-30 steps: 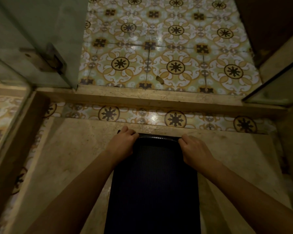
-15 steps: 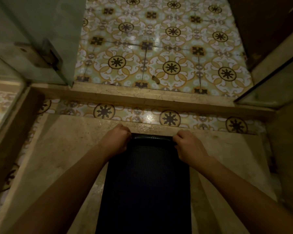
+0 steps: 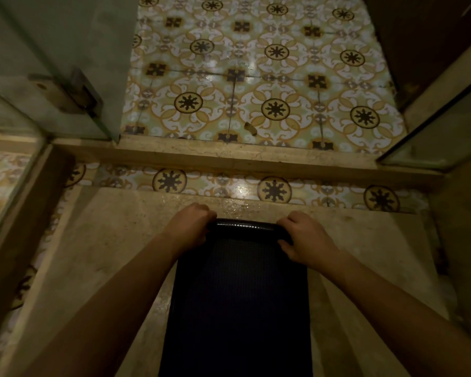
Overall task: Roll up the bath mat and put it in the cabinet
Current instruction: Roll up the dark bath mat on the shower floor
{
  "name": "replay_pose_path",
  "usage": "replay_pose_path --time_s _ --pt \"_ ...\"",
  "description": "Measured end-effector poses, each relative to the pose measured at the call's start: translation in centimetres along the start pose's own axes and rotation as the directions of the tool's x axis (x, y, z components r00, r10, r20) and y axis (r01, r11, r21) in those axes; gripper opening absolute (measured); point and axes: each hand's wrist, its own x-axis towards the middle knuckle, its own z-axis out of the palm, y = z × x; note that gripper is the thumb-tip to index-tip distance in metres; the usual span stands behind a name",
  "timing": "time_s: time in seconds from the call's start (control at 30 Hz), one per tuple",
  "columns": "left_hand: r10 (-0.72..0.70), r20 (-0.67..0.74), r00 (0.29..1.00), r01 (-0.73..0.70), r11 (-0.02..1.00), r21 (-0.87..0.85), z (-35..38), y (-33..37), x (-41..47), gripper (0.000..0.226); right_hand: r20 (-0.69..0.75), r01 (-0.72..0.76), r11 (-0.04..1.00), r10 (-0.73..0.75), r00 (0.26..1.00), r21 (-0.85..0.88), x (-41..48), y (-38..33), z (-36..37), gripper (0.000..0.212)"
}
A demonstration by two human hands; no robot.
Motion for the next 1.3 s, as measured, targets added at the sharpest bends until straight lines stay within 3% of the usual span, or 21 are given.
replay_pose_path --time_s 0.17,0.27,0.4,0.53,0.77,0.97,1.2,1.3 --pt "-0.027 0.094 0.995 0.032 0.998 -0.056 -0.4 -0.3 0.1 0.013 0.086 -0.008 1.000 0.009 0.996 -0.010 0.3 -0.2 -0.3 0.030" --pt "-0.082 0.085 0.993 0.087 0.994 -0.059 -0.6 0.1 0.4 0.026 0.092 -0.053 0.998 0.054 0.994 -0.017 0.5 -0.7 -0.2 0.025" --pt "-0.097 0.110 0.989 0.099 0.995 -0.016 -0.8 0.3 0.5 0.026 0.109 -0.057 0.997 0.050 0.993 0.059 0.1 -0.6 -0.2 0.029" --pt "-0.119 0.231 0.966 0.140 0.987 -0.079 -0.8 -0.3 0.4 0.025 0.113 -0.066 0.987 0.050 0.992 0.145 0.1 0.2 -0.8 0.029" --pt "-0.146 0.103 0.984 0.153 0.986 -0.059 -0.4 0.4 0.1 0.017 0.168 -0.071 0.997 0.063 0.984 0.044 1.0 0.0 -0.8 0.034" --pt "-0.117 0.236 0.965 0.145 0.984 -0.105 -1.0 0.0 -0.1 0.021 0.208 -0.072 0.994 0.054 0.977 0.078 0.6 0.0 -1.3 0.034" --pt "-0.128 0.156 0.979 0.146 0.983 -0.110 -0.6 0.3 0.1 0.038 0.238 -0.070 0.997 0.058 0.970 0.041 0.6 -0.2 -0.8 0.040" --pt "-0.094 0.171 0.981 0.101 0.994 -0.035 -0.7 0.4 0.0 0.030 0.238 -0.052 0.998 0.046 0.970 0.018 0.6 -0.2 -0.8 0.037"
